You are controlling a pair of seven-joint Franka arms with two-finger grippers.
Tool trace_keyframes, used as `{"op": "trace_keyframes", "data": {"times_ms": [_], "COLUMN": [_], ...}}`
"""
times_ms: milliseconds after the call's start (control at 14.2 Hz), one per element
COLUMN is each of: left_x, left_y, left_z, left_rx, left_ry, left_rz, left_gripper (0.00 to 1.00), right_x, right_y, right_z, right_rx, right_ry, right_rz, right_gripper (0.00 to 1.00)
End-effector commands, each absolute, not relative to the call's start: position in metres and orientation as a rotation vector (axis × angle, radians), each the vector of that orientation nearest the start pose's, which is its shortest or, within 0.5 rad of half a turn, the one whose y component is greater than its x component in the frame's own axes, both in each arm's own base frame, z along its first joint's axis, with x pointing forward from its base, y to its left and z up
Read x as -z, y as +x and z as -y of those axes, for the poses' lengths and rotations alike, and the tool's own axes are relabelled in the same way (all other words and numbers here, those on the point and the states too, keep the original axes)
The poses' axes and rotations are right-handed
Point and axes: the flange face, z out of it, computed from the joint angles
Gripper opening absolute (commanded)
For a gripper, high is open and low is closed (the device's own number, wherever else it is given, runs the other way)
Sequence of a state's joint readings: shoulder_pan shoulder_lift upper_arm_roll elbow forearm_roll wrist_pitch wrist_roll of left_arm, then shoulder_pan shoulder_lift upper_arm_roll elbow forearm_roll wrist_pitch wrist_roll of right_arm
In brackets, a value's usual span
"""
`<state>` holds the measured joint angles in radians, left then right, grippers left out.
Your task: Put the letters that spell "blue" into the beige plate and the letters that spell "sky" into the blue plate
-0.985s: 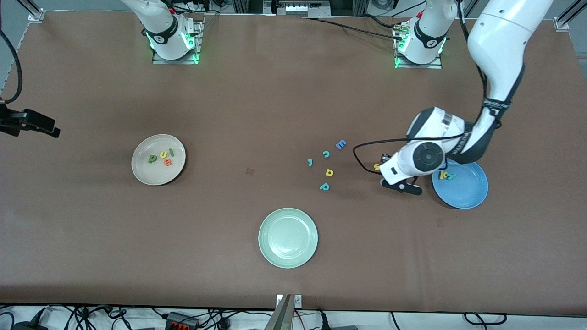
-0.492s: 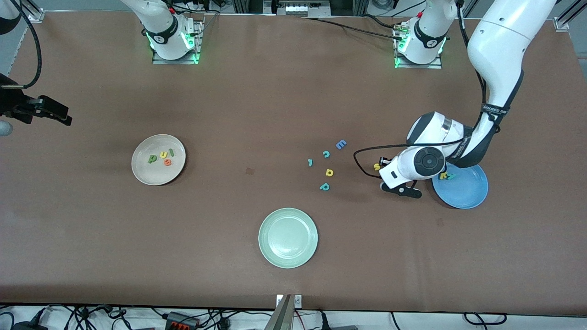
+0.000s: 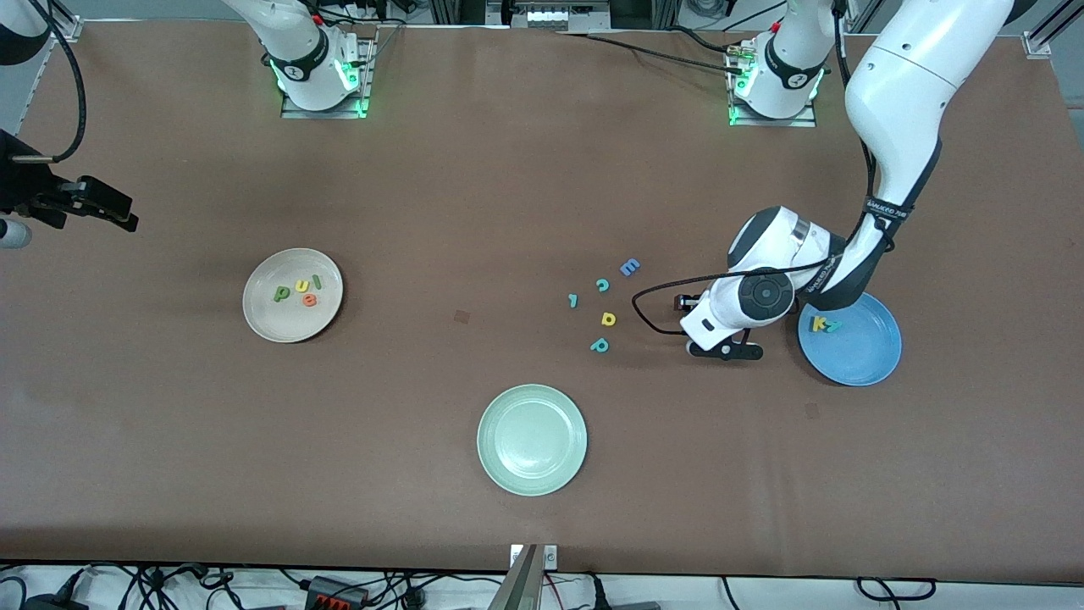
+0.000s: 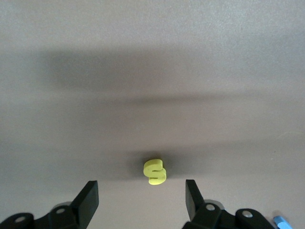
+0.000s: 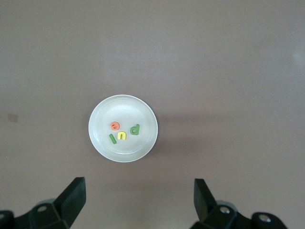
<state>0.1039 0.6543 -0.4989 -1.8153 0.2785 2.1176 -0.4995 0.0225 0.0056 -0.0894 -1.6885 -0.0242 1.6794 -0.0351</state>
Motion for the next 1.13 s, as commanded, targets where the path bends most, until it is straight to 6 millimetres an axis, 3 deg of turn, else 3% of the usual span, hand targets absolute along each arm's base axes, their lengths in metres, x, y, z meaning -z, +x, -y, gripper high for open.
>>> {"op": "trace_keyframes", "data": {"times_ms": [0,352,1055], "left_x": [-0.189,-0.178,-0.162], "left_y": [0.580,0.575,0.562], "left_z": [0.212,0.210,0.211], "left_rx": [-0.402,-0.368,-0.357], "left_ry": [-3.095,-3.126,-3.149], "left_rz": [-0.004,0.006,-0.006], "left_gripper": [0.78,0.75,0.58], "right_x": [-0.574,-0.576,-0.582], "right_y": [0.558,0.558,0.558], "right_z": [0.042,0.040,0.046], "right_rx": [-0.013,-0.013,-0.001], "right_ry": [-3.181,-3.182,-3.177], "right_rz": [-0.050,-0.043,-0.067], "right_gripper": [1.00,1.00,1.00]}}
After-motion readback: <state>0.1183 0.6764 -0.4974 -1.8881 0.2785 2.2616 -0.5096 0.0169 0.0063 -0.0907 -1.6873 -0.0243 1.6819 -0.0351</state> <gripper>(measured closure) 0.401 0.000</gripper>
